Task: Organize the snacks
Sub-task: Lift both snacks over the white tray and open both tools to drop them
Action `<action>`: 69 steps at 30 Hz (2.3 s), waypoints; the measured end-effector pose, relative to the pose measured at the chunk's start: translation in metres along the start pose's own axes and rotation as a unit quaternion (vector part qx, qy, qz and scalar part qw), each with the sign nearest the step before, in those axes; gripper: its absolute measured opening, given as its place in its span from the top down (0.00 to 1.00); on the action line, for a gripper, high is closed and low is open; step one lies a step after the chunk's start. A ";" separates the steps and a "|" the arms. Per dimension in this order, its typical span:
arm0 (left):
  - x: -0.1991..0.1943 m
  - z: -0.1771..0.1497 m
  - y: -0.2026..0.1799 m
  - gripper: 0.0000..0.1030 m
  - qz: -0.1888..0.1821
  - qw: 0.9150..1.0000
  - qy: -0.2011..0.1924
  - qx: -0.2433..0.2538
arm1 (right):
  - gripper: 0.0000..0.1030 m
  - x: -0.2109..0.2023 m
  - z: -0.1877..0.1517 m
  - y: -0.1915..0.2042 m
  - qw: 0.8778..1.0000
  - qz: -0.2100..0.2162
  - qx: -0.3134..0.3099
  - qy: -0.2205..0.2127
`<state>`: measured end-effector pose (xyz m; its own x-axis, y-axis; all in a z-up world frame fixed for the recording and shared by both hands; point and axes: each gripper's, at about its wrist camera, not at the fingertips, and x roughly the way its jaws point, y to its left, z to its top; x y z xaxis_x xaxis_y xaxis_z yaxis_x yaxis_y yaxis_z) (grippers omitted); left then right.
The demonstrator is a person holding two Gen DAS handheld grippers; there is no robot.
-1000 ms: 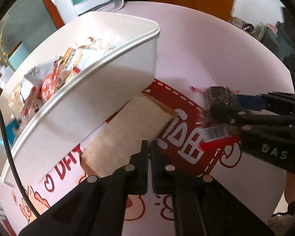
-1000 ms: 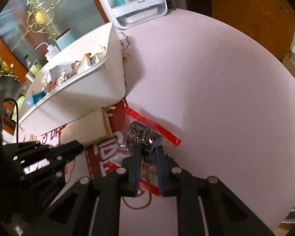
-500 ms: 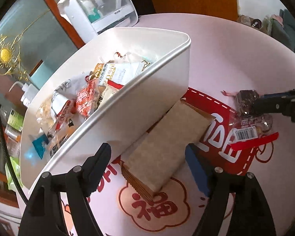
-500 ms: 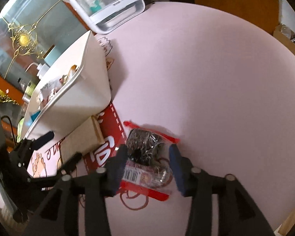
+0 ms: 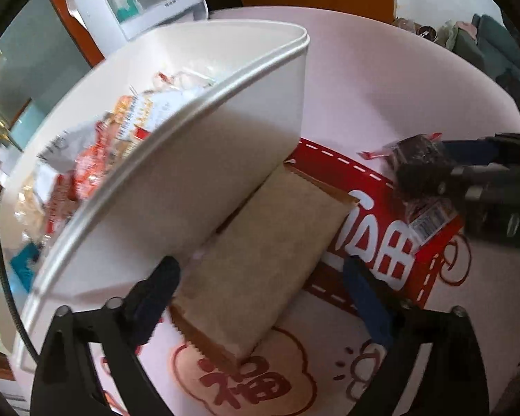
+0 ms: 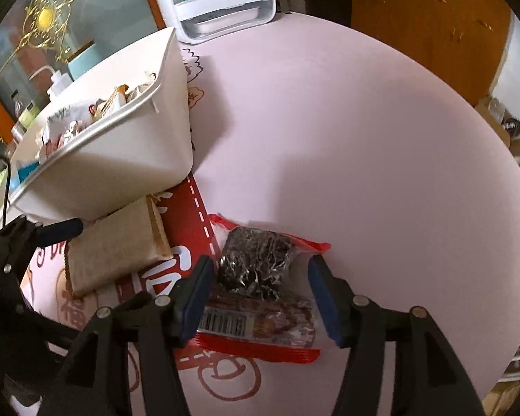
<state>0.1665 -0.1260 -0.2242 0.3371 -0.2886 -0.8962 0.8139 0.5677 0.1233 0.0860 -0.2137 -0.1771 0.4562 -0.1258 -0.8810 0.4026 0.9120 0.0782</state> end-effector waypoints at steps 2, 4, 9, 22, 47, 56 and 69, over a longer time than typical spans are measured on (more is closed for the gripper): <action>0.007 0.005 0.003 0.00 -0.024 0.999 0.011 -0.018 | 0.50 -0.001 0.000 0.000 1.000 -0.003 -0.005 -0.001; 0.014 0.008 0.006 0.01 -0.045 0.998 0.018 -0.035 | 0.57 -0.002 0.000 -0.003 1.000 0.007 -0.006 0.000; 0.011 0.021 0.001 0.36 -0.054 0.997 0.023 -0.043 | 0.58 -0.008 -0.002 -0.009 1.000 0.011 -0.007 0.002; -0.055 0.021 0.003 0.43 -0.018 0.991 0.023 -0.134 | 0.58 -0.089 0.023 0.010 0.994 0.072 -0.063 -0.050; -0.185 0.060 0.175 0.42 0.148 0.921 -0.084 -0.350 | 0.56 -0.096 0.177 0.139 0.969 0.129 -0.187 -0.098; -0.149 0.050 0.194 0.17 0.174 0.909 -0.059 -0.375 | 0.37 -0.074 0.172 0.146 0.972 0.130 -0.181 -0.074; -0.164 0.028 0.181 0.12 0.169 0.902 -0.048 -0.394 | 0.37 -0.101 0.141 0.132 0.971 0.140 -0.179 -0.071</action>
<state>0.2715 0.0030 -0.0428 0.5731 -0.0400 -0.8185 0.0803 0.9967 0.0075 0.2047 -0.1360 -0.0125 0.6225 0.1182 -0.7736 -0.0428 0.9922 0.1171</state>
